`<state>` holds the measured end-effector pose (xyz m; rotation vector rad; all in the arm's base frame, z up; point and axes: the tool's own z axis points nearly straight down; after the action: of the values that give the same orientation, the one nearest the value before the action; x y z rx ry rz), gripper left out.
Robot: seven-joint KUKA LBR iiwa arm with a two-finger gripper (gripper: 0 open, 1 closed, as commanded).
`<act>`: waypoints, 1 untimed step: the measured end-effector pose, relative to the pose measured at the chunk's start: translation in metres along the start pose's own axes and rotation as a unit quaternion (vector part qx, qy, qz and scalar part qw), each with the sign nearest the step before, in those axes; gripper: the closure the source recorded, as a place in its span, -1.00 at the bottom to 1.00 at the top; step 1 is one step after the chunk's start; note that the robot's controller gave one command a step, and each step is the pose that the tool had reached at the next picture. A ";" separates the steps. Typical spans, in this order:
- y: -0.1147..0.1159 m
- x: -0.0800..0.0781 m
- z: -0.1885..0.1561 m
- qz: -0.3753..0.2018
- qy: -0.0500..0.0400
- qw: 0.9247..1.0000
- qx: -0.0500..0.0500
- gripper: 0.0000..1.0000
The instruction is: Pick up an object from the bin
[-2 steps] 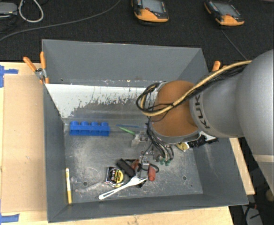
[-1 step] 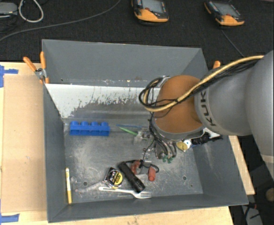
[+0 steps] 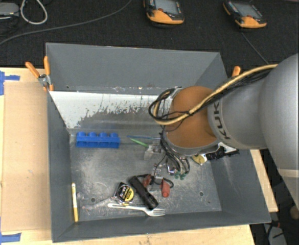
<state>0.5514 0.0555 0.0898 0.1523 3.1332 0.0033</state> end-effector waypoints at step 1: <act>-0.001 0.005 0.020 0.060 -0.002 0.998 -0.001 -1.00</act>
Offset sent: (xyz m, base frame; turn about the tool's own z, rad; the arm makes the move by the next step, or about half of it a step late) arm -0.0027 -0.0006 -0.0127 0.0281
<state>0.5463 0.0548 0.0701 0.3383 3.1141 0.0073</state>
